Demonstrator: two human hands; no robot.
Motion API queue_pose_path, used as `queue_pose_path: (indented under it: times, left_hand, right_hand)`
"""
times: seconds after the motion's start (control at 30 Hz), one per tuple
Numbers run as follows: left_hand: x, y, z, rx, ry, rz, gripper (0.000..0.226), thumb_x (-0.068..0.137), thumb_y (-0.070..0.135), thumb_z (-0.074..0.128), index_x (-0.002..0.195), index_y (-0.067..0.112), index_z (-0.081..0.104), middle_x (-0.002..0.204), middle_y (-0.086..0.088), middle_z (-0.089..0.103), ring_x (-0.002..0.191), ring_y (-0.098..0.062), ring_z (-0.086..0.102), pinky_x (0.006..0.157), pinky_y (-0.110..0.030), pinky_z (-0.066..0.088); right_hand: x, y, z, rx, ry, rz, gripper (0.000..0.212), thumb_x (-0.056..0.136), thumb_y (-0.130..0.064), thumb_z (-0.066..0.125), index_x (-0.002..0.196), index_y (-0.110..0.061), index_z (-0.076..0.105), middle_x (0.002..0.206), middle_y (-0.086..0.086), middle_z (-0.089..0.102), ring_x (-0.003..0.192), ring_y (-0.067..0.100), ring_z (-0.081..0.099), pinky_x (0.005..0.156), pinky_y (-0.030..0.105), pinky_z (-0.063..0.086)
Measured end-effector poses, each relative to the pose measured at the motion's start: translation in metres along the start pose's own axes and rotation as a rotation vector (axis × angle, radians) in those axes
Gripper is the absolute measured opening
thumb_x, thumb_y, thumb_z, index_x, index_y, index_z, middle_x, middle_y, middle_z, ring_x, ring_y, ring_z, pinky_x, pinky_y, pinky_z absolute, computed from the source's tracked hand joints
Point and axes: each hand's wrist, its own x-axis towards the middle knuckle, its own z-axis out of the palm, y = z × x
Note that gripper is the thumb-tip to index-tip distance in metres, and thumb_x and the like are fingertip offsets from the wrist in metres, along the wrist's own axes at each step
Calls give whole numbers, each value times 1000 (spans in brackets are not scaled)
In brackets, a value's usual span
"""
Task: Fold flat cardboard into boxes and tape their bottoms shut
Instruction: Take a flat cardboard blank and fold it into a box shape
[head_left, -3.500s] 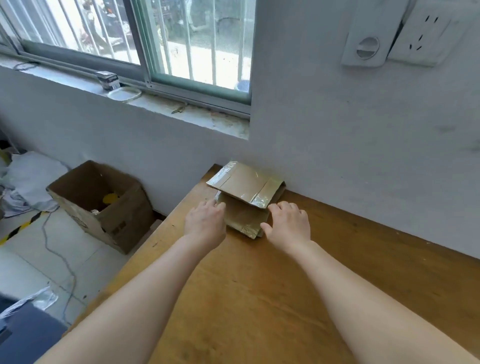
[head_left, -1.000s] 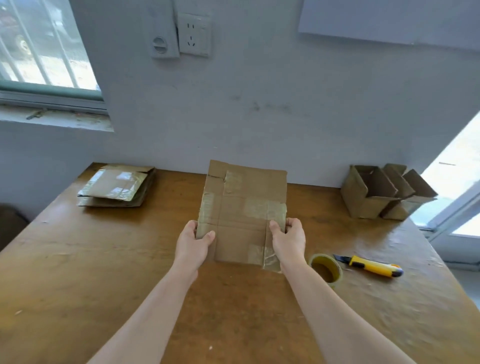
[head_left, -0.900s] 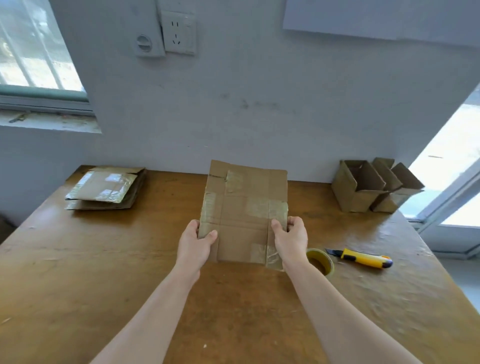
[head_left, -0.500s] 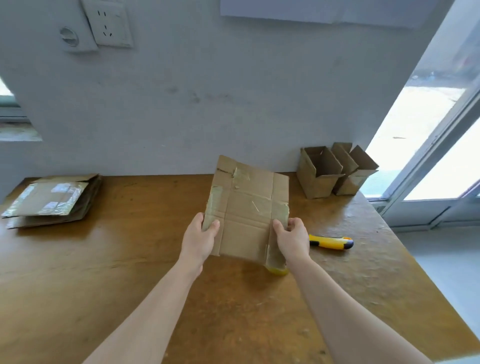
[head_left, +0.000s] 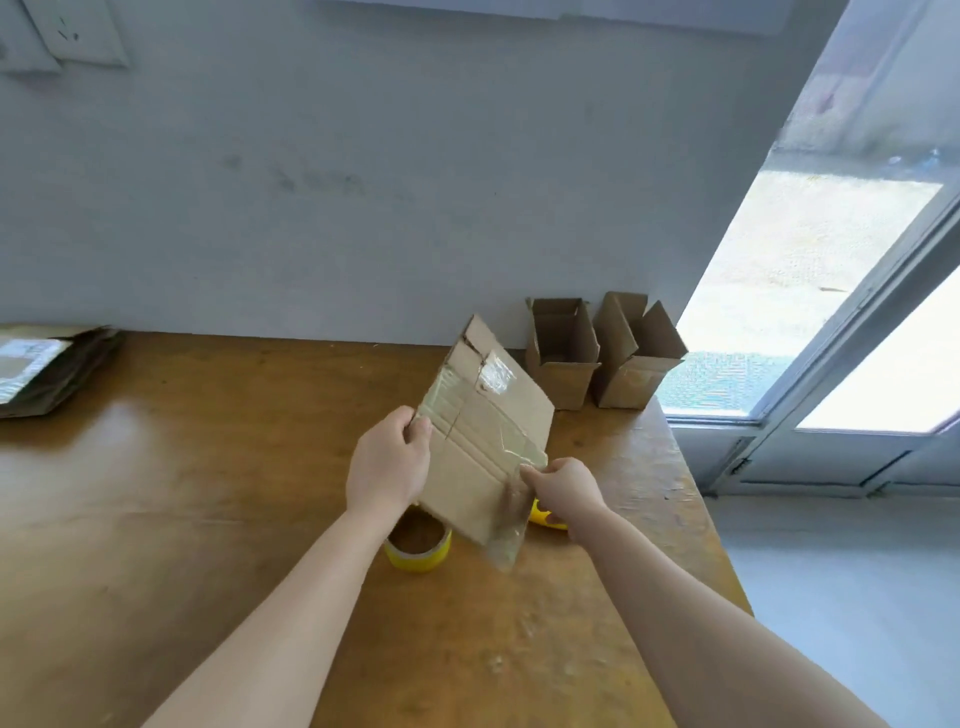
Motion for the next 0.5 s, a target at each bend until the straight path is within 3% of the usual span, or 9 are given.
queue_pose_path:
  times: [0.1,0.17,0.27,0.37,0.43,0.5]
  left_hand:
    - [-6,20,13,183,53,30,37,99,32,40,66,17,42,60,-1,49,53,-16,44,47,-29,27]
    - [-6,30,16,285,92,51,38,99,31,40,63,20,37,58,1,46,52,-15,42,46,-29,25]
    - [-3,36,15,396,120,80,37,99,30,40,63,21,38,57,3,46,49,-13,41,45,-26,25]
    - [-2,34,14,454,116,76,35,99,31,39,66,21,42,59,3,49,50,-12,43,45,-26,29]
    - [1,31,14,461,97,56,34,100,31,39,68,19,45,61,2,51,51,-13,45,45,-27,33]
    - [3,30,14,461,86,38,34,100,31,39,69,19,46,62,2,52,52,-13,45,46,-27,34]
  right_hand:
    - [10,5,-9,-52,-59,-21,35,87,-37,57,107,-10,58,89,3,62,76,23,57,67,34,50]
    - [16,9,-11,-81,-69,-70,32,87,-31,57,112,-12,55,91,1,59,78,20,51,63,29,44]
    - [21,18,-12,-202,-36,-104,26,89,-27,55,110,-14,47,101,2,57,90,23,53,75,35,50]
    - [25,28,-5,-513,-190,-165,28,91,-27,50,116,-22,61,127,4,59,109,23,54,91,37,50]
    - [26,35,0,-722,-329,-226,35,94,-30,48,127,-32,60,155,5,31,142,24,27,109,46,34]
    - [30,41,5,-859,-412,-293,39,96,-31,46,134,-34,54,163,4,5,149,23,0,115,51,20]
